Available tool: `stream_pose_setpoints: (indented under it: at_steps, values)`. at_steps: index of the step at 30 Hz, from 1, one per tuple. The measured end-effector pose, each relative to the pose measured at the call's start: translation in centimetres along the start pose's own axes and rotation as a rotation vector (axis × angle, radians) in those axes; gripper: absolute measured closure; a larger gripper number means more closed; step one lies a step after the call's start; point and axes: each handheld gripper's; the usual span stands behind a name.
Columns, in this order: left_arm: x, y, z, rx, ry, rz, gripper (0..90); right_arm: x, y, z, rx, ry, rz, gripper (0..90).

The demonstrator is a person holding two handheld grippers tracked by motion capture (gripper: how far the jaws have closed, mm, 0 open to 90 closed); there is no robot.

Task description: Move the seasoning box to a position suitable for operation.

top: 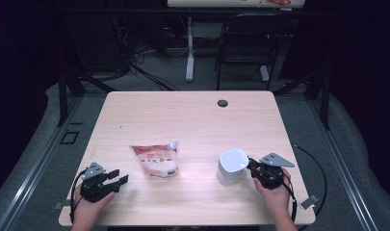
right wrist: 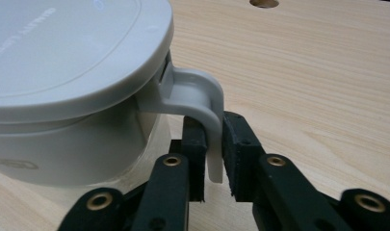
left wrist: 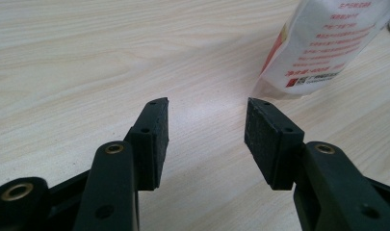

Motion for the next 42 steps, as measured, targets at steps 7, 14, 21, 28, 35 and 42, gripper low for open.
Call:
stream_pose_setpoints:
  at_steps: [7,14,21,28,35,42]
  values:
    - [0.0,0.0,0.0,0.000,-0.001,0.000,51.1,0.0,0.0,0.4,0.008,-0.027,0.004,81.3]
    - [0.0,0.0,0.0,0.001,-0.001,0.000,51.1,0.1,0.1,1.1,0.028,-0.059,0.009,82.1]
    - [0.0,0.0,0.0,0.000,0.002,0.001,51.1,0.3,0.1,2.0,0.051,-0.114,0.024,83.1]
    - [0.0,-0.1,0.1,-0.003,0.001,0.001,51.1,0.3,0.1,2.6,0.067,-0.132,0.026,83.4]
    - [0.0,-0.1,0.1,-0.004,0.005,0.001,50.9,0.2,0.0,2.9,0.090,-0.133,0.030,83.3]
    - [0.0,-0.1,0.1,-0.005,0.006,0.001,50.9,0.3,0.1,3.4,0.111,-0.144,0.033,83.3]
Point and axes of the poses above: each handheld gripper's, and its own axes: y roughly forward along the jaws, x roughly out of its top, z roughly to its left, and after that the axes turned 6 degrees about -z, right-handed
